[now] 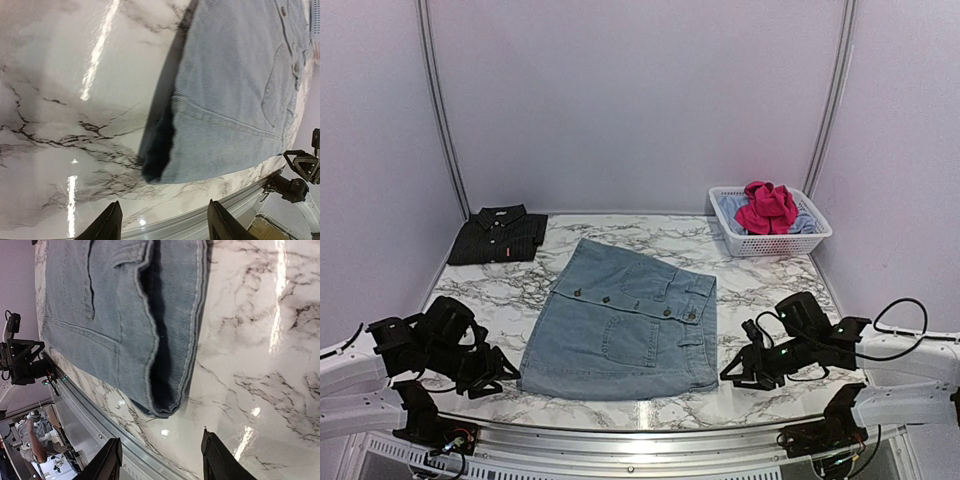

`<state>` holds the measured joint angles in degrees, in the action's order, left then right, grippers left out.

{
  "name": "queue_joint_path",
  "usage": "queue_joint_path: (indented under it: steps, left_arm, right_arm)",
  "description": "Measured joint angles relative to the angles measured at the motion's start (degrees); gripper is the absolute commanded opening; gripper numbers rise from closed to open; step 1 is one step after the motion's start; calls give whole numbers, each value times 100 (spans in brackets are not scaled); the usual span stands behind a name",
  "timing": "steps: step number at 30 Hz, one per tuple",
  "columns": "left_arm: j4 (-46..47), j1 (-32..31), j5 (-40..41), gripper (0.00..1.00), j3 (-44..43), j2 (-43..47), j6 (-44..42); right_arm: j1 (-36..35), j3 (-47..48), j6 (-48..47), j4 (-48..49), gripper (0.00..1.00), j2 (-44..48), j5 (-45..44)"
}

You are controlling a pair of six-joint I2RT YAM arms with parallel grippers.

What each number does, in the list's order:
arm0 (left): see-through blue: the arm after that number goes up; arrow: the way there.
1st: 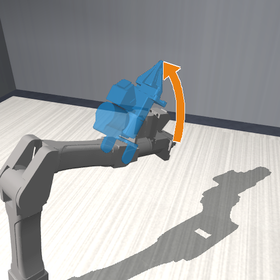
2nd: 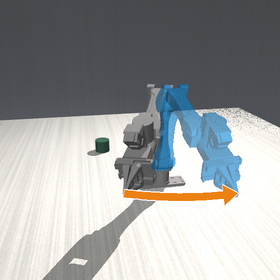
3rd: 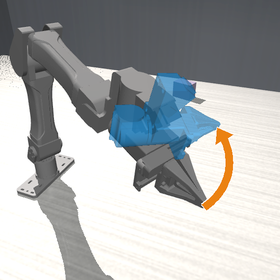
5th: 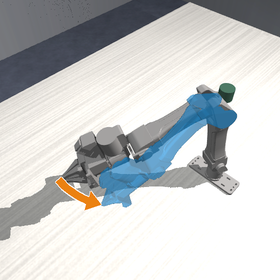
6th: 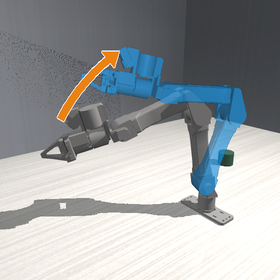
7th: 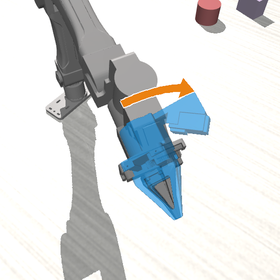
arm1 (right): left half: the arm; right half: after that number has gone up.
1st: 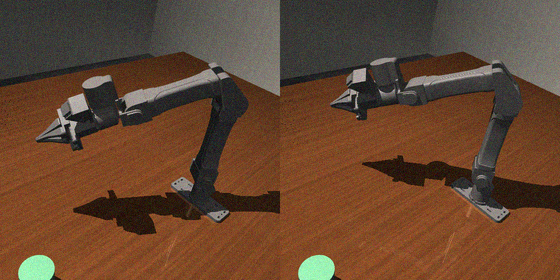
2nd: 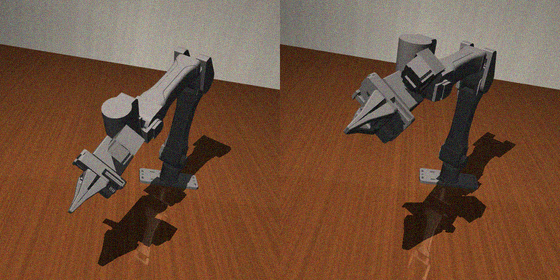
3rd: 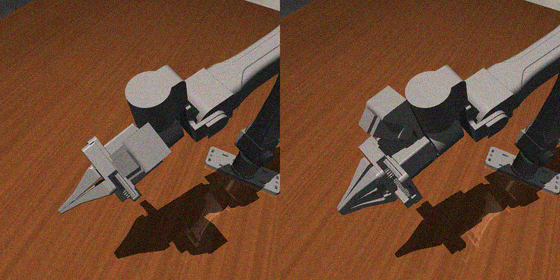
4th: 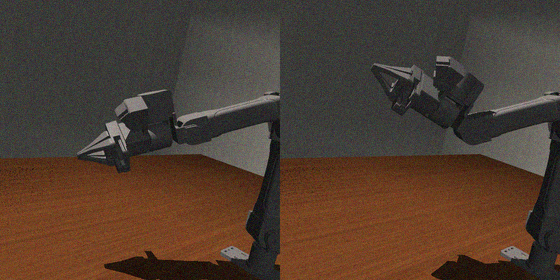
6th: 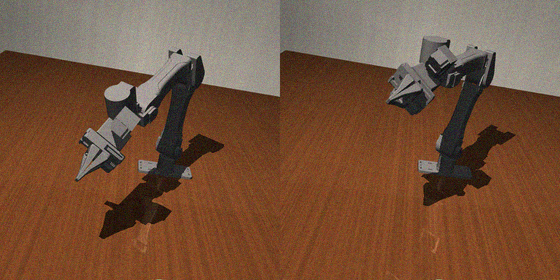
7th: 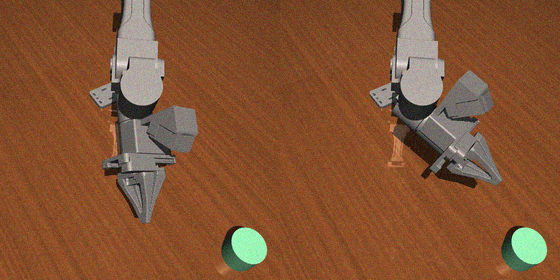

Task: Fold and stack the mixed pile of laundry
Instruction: Pick up the flattened skirt from the center of the board.

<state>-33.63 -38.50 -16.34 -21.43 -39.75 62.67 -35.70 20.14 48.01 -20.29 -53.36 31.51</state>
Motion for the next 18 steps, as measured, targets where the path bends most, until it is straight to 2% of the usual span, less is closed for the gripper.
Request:
queue_joint_path:
  steps: [5, 11, 14, 18]
  left_arm:
    - [-44, -116, 52, 62, 243, -151, 105]
    - [356, -227, 35, 62, 481, -280, 195]
    - [647, -264, 22, 61, 490, -472, 234]
    - [1121, -282, -13, 47, 490, -811, 282]
  right_arm:
    - [-188, -24, -24, 225, 52, -603, -61]
    - [-382, -24, -22, 745, 50, -1113, -24]
    - [-396, -17, -26, 933, 43, -1241, -17]
    - [-402, -4, -26, 1137, 26, -1453, -15]
